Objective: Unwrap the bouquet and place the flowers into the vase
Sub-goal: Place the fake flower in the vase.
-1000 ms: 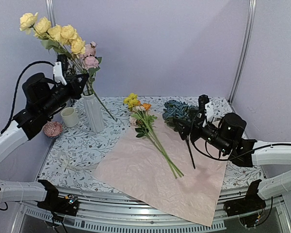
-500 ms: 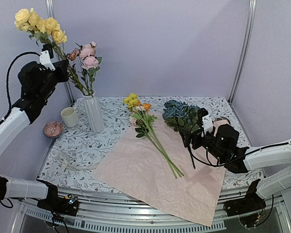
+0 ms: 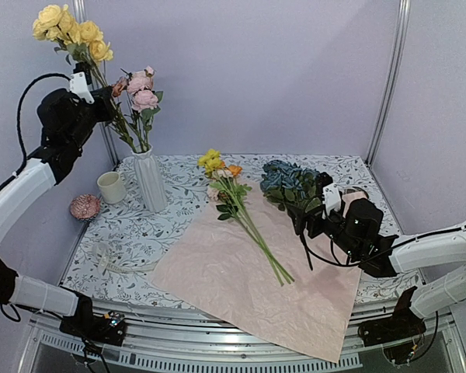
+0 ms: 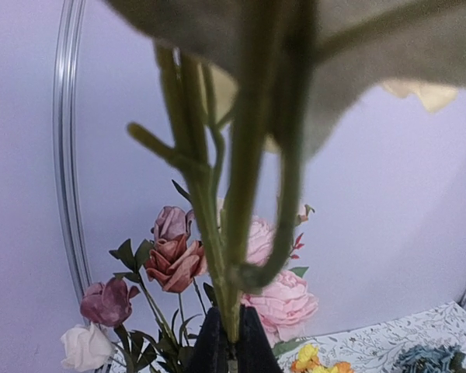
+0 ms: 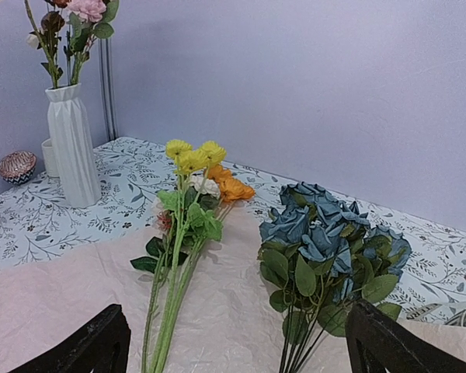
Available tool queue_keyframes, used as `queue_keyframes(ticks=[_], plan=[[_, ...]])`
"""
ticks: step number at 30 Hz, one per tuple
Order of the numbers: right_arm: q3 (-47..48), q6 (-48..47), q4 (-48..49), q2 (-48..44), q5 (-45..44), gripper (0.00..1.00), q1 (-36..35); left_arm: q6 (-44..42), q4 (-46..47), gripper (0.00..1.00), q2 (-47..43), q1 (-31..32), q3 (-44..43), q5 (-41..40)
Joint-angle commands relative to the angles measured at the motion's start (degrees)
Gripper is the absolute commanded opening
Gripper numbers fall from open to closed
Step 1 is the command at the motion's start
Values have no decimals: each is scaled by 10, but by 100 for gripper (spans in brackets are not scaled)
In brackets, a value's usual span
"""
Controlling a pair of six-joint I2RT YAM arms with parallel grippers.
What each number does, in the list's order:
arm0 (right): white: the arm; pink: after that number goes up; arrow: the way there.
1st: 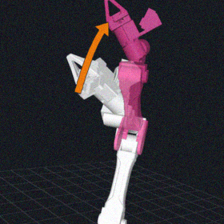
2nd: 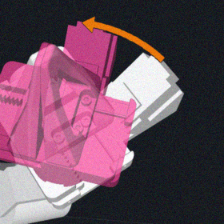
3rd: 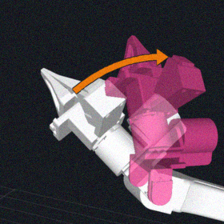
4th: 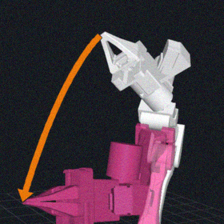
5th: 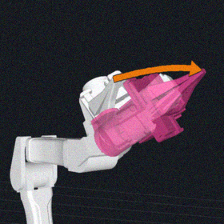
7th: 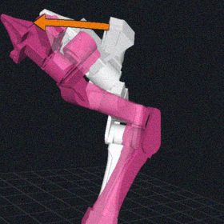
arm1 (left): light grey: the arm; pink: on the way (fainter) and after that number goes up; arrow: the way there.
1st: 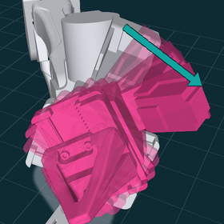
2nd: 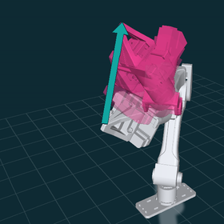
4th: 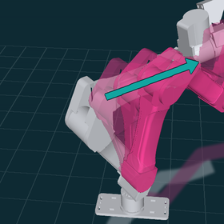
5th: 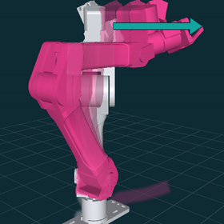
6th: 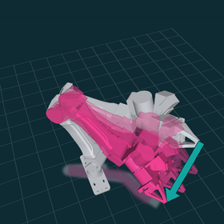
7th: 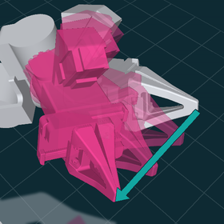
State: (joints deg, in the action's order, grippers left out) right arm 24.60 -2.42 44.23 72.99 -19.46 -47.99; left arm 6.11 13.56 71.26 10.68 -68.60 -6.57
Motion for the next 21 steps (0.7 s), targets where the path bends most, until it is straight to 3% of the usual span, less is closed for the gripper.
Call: queue_keyframes(ticks=[1, 16, 21], plan=[[20, -5, 1, 12, -17, 99, 1, -30, 31, 0, -14, -6, -17, -33], [29, 1, -11, 19, -14, 99, 0, -22, 38, 0, 44, -5, 13, -23], [30, 3, -14, 18, -12, 99, 0, -24, -9, 0, 84, -5, 3, -12]])
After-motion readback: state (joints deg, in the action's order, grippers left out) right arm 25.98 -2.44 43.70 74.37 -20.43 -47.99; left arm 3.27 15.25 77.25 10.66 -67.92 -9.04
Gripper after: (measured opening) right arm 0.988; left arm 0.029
